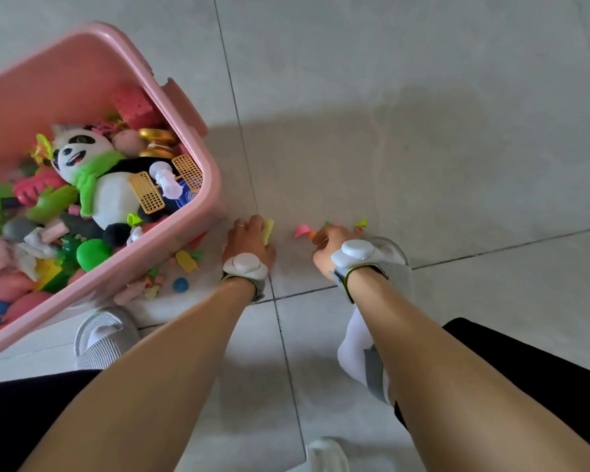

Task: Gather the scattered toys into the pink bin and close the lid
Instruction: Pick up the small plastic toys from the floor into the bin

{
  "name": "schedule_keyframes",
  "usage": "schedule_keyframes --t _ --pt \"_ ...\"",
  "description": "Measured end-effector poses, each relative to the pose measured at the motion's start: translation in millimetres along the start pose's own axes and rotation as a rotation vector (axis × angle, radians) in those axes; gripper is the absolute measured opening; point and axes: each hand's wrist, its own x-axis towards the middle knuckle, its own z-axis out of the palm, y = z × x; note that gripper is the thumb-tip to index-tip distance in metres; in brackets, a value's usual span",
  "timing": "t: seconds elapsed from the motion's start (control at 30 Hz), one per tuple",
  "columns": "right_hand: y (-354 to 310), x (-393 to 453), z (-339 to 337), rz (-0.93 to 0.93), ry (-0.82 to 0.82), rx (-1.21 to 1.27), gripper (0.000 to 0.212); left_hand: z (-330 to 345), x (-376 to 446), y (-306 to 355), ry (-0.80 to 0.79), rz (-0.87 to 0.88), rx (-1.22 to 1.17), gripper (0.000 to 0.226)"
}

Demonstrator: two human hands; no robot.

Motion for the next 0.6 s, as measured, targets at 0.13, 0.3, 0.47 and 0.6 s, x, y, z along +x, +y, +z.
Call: schedule_keyframes --t 0.13,0.3,0.47,0.6 --pt "-2.6 11.1 0.7 -0.05 0.064 -0.058 0.035 0.8 7.2 -2.5 0.015 -0.05 -0.15 0.032" --pt "-12.1 24.3 14.9 -0.168 0.132 -0.127 0.041 -0.5 14.7 -6.0 -0.017 -0.198 -0.261 0.013" --pt "-25.9 37.1 31.4 -0.138 0.126 -0.316 0.037 -1.6 -1.3 -9.7 -0.04 -0.321 -0.504 0.015" --pt "-32.1 40.3 48.8 -0.11 0.11 -0.317 0.029 3.2 -12.4 -17.3 -0.03 -0.367 -0.657 0.024"
